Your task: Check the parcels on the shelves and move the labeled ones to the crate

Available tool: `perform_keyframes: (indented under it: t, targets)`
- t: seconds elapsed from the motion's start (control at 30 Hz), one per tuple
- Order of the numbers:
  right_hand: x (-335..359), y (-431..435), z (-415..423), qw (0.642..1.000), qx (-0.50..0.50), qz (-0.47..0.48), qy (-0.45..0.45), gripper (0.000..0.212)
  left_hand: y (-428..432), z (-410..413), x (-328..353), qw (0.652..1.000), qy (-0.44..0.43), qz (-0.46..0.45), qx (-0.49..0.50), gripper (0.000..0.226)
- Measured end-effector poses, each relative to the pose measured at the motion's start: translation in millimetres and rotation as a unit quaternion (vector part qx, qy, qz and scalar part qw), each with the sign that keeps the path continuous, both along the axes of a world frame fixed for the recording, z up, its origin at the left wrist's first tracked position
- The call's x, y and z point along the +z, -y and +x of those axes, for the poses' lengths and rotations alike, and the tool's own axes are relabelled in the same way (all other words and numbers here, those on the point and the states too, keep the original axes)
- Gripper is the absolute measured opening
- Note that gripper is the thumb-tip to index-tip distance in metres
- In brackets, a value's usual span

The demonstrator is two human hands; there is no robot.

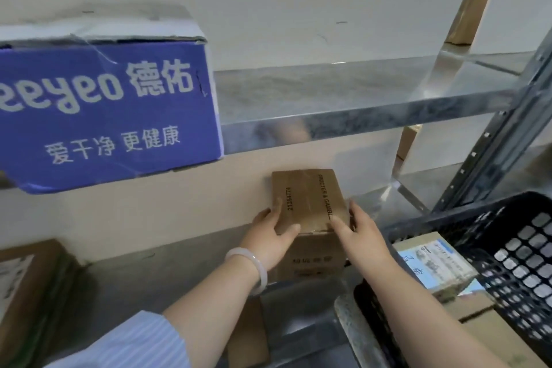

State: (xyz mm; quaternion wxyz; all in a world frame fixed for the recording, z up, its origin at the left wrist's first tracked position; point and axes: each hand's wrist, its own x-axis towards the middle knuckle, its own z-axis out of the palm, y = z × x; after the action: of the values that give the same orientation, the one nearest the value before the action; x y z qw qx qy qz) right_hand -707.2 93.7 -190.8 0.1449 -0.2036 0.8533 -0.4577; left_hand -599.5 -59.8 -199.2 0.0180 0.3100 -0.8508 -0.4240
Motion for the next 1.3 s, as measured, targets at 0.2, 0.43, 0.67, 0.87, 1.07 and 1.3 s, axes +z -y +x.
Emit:
perform_keyframes:
  t: [0.2, 0.43, 0.67, 0.87, 1.07, 1.3]
  targets:
    - [-4, 17, 10, 0.996, 0.064, -0.042, 0.037, 0.022, 10, 27, 1, 0.998, -0.026, -0.004, 0.063, 0.064]
    - [-8, 55, 42, 0.985, 0.158, -0.045, -0.042, 0.052, 37, 55, 6, 0.983, -0.071, 0.041, 0.162, 0.058]
    - [-13, 79, 67, 0.975, 0.197, 0.037, -0.091, 0.051, 47, 81, -1, 0.972, -0.081, 0.107, 0.194, 0.065]
    - [-24, 72, 59, 0.996, 0.067, 0.01, 0.051, 0.047, 55, 100, -19, 0.982, -0.044, 0.128, 0.131, 0.071]
    - [-13, 65, 61, 0.995, 0.037, -0.067, -0.059, 0.029, 64, 92, -31, 0.965, -0.053, 0.212, 0.146, 0.076]
    - [-6, 71, 69, 0.982, 0.129, -0.071, -0.118, 0.044, 77, 78, -15, 0.989, 0.028, -0.023, 0.146, 0.057]
